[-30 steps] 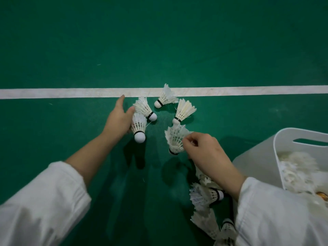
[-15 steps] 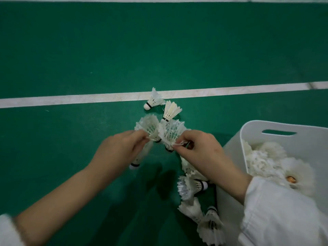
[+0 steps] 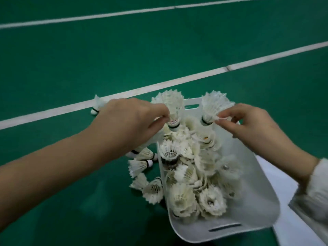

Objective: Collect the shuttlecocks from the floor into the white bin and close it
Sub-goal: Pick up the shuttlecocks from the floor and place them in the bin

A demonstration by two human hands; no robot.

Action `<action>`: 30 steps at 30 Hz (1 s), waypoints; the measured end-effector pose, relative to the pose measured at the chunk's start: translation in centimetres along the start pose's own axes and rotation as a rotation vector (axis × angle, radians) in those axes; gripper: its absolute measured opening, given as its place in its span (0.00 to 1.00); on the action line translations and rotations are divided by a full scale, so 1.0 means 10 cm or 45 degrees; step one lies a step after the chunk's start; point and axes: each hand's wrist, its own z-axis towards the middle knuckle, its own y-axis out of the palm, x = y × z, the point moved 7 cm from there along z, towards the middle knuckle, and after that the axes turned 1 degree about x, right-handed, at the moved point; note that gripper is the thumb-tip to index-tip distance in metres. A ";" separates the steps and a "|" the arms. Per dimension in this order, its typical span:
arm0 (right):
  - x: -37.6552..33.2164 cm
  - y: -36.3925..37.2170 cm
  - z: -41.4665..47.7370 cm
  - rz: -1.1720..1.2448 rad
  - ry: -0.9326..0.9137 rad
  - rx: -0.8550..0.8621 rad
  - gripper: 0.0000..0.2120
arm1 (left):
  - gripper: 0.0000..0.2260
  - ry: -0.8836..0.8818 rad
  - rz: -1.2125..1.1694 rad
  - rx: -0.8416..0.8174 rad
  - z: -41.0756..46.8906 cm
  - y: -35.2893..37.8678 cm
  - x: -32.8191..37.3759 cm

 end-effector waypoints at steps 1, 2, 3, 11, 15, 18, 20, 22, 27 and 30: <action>0.18 0.04 -0.01 -0.034 0.038 -0.002 0.06 | 0.09 -0.001 -0.011 -0.012 0.07 0.07 0.11; 0.33 0.09 -0.01 -0.062 0.056 0.001 0.08 | 0.09 -0.015 -0.021 -0.027 0.12 0.16 0.20; 0.43 0.14 0.01 -0.081 0.060 0.011 0.09 | 0.09 -0.037 -0.027 -0.042 0.16 0.26 0.27; 0.53 0.49 0.51 -0.176 -0.075 0.136 0.11 | 0.09 -0.212 -0.038 -0.019 0.09 0.68 0.43; 0.66 0.61 0.73 -0.459 -0.032 0.166 0.08 | 0.07 -0.309 -0.080 0.026 0.04 0.67 0.34; 0.82 0.80 0.78 -0.541 0.011 -0.001 0.09 | 0.07 -0.321 -0.079 0.001 0.01 0.70 0.34; 0.86 0.92 0.79 -0.555 0.011 -0.111 0.10 | 0.06 -0.327 -0.091 -0.033 -0.01 0.76 0.34; 0.87 0.98 0.81 -0.553 0.036 -0.200 0.11 | 0.05 -0.341 -0.109 -0.048 -0.01 0.80 0.33; 0.89 1.09 0.78 -0.606 0.016 -0.368 0.13 | 0.06 -0.344 -0.116 -0.078 0.03 0.93 0.32; 0.82 1.00 0.70 -0.563 0.029 -0.412 0.20 | 0.05 -0.324 -0.100 -0.057 0.06 0.97 0.33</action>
